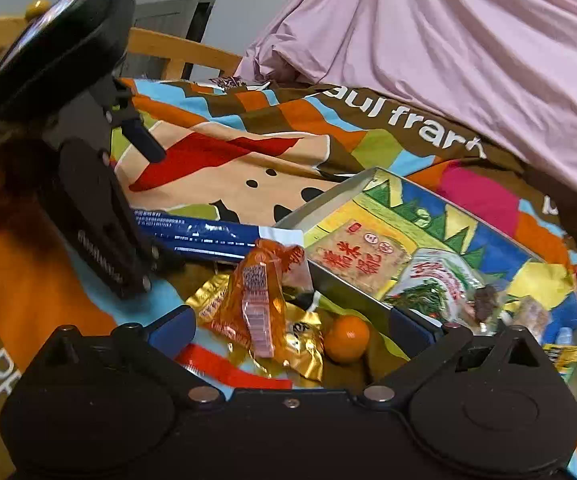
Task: Organize snacks
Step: 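Grasp the blue tube with the left tool while the right tool grasps the orange candy bag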
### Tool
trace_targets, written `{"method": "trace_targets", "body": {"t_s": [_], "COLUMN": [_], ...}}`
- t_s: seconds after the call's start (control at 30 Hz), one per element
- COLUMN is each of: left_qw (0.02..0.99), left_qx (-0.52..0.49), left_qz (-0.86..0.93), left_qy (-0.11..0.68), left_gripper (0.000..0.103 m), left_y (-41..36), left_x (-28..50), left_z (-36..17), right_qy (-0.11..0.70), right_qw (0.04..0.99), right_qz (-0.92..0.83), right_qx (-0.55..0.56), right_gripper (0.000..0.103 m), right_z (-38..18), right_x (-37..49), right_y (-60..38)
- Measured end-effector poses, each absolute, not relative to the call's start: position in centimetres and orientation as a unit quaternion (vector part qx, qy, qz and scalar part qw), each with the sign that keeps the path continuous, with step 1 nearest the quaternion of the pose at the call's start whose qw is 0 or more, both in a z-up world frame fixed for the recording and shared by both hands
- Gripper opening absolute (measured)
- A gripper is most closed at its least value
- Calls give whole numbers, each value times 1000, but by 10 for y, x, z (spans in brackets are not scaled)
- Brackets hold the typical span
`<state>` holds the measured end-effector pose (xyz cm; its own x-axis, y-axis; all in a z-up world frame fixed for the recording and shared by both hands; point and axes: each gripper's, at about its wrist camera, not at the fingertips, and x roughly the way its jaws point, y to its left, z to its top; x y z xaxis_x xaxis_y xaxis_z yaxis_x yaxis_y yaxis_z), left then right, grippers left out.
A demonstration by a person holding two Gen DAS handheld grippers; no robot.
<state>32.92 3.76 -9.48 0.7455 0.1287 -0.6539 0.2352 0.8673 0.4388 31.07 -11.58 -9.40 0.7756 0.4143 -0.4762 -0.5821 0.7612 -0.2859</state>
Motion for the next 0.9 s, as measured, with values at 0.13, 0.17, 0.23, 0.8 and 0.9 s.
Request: {"method": "trace_targets", "body": {"t_s": [0.13, 0.17, 0.23, 0.8, 0.9], "left_qw": [893, 892, 891, 883, 882], "left_qx": [270, 272, 273, 279, 268], "left_qz": [-29, -29, -31, -92, -110], "left_qy": [360, 360, 362, 365, 371], "left_gripper": [103, 103, 103, 79, 65], "left_y": [35, 34, 32, 25, 25], "left_x": [336, 337, 339, 341, 341], "left_z": [-102, -103, -106, -106, -105], "right_qy": [212, 214, 215, 265, 269], "right_qw": [919, 919, 919, 901, 899], "right_qz": [282, 285, 288, 323, 323], "right_qx": [-175, -169, -164, -120, -122], "right_gripper": [94, 93, 88, 50, 50], "right_z": [-92, -92, -92, -100, -103], "right_x": [325, 327, 329, 341, 341], "right_y": [-115, -114, -113, -105, -103]}}
